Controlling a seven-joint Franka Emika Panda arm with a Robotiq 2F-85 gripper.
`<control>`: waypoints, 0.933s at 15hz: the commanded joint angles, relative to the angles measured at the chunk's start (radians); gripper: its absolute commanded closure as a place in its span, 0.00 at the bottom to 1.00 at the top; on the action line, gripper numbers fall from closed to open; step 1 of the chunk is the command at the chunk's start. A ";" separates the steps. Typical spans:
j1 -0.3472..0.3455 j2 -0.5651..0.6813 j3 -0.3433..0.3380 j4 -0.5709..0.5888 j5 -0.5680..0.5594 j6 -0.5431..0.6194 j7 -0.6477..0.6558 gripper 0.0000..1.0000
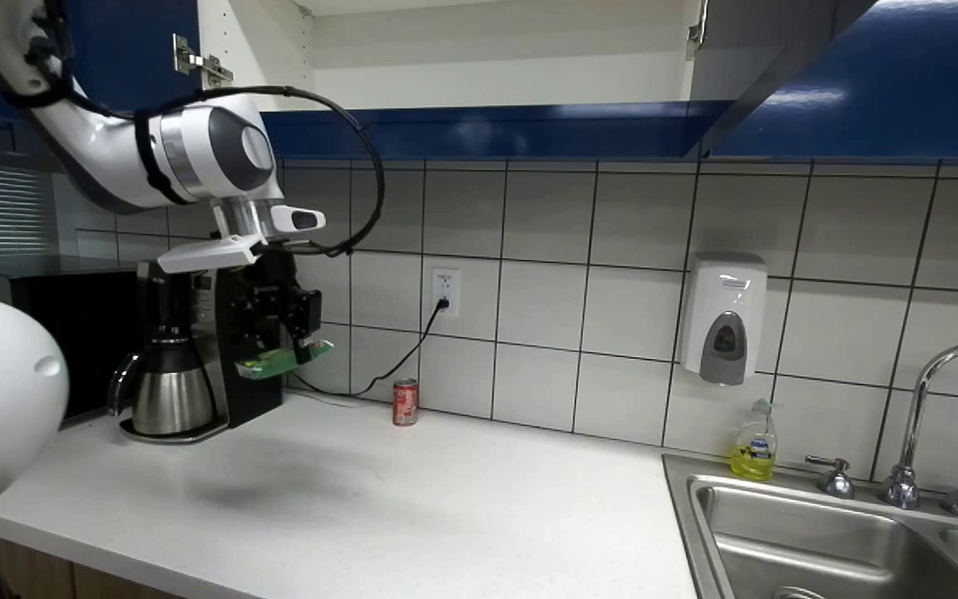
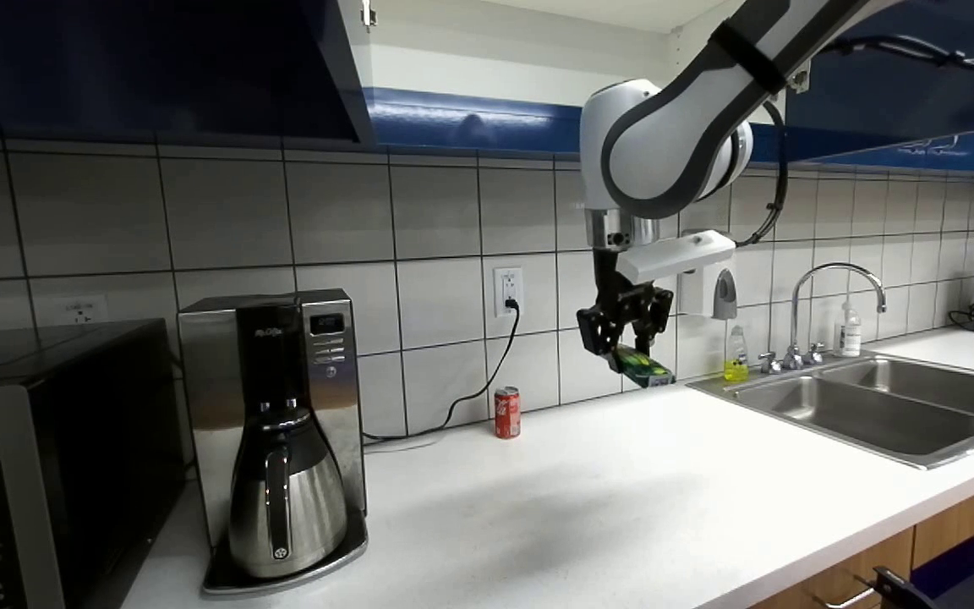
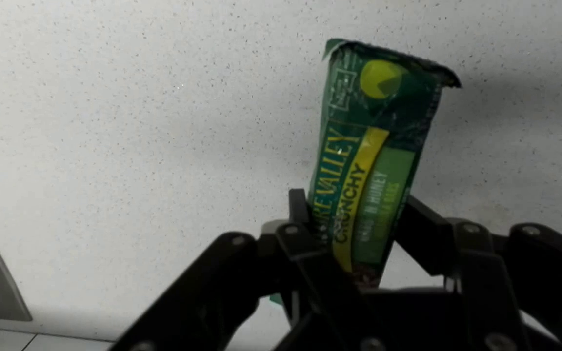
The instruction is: Put the green snack bar in the top cabinet
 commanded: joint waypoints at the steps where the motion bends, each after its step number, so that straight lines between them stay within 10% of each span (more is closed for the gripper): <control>1: -0.047 -0.111 0.064 0.027 0.019 -0.084 0.022 0.79; 14: -0.139 -0.230 0.162 0.297 -0.006 -0.175 0.093 0.79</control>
